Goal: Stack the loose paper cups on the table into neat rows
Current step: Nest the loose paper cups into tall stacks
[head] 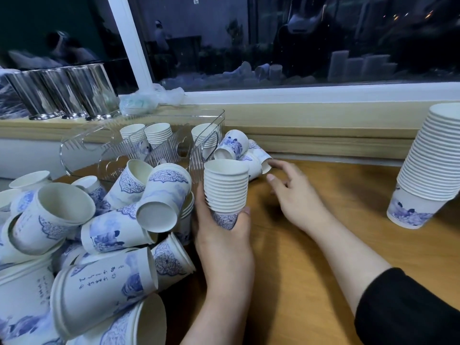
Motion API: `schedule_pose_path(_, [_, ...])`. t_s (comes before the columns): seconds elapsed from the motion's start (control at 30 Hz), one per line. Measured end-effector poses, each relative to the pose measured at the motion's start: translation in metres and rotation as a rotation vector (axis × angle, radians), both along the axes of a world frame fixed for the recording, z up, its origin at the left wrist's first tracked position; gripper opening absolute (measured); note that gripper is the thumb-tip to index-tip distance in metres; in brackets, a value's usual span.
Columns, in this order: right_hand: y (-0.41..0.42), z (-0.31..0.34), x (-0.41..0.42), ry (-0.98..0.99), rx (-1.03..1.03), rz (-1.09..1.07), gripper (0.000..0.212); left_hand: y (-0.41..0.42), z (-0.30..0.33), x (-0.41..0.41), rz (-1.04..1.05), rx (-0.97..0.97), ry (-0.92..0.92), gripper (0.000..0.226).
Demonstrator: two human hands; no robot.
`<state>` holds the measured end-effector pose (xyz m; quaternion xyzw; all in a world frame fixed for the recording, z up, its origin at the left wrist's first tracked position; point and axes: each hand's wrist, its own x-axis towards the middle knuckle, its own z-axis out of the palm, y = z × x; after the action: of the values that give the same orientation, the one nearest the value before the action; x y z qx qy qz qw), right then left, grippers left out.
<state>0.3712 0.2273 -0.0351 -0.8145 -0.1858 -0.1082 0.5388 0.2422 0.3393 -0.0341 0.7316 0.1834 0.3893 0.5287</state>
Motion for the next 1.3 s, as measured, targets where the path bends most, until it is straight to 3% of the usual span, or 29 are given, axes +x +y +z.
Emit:
schedule_pose_path(0.27, [0.035, -0.003, 0.031, 0.156, 0.006, 0.019, 0.062, 0.002, -0.001, 0.006, -0.011, -0.002, -0.011, 0.085])
schedule_pose_path(0.47, [0.034, -0.002, 0.032, 0.172, 0.24, -0.041, 0.023, 0.0, 0.001, 0.005, -0.004, -0.001, -0.011, 0.085])
schedule_pose_path(0.67, [0.002, 0.018, -0.002, 0.1, 0.655, -0.242, 0.019, -0.004, 0.008, -0.001, -0.02, -0.003, 0.024, 0.082])
schedule_pose_path(0.8, [-0.021, 0.051, -0.022, -0.105, 0.813, -0.299, 0.018, -0.01, 0.01, -0.006, -0.046, 0.171, 0.072, 0.082])
schedule_pose_path(0.97, [-0.029, 0.069, -0.043, -0.234, 0.639, -0.14, 0.016, -0.015, 0.008, -0.007, -0.032, 0.277, 0.128, 0.088])
schedule_pose_path(1.13, [-0.02, 0.061, -0.049, -0.23, 0.303, 0.238, 0.02, -0.011, 0.006, -0.003, -0.047, 0.237, 0.085, 0.084])
schedule_pose_path(1.2, [-0.017, 0.051, -0.043, -0.242, 0.265, 0.205, 0.025, -0.008, 0.006, -0.001, -0.064, 0.154, 0.054, 0.08])
schedule_pose_path(1.3, [-0.016, 0.022, -0.02, -0.119, 0.209, -0.048, 0.015, -0.005, 0.004, 0.0, -0.06, 0.088, 0.045, 0.08])
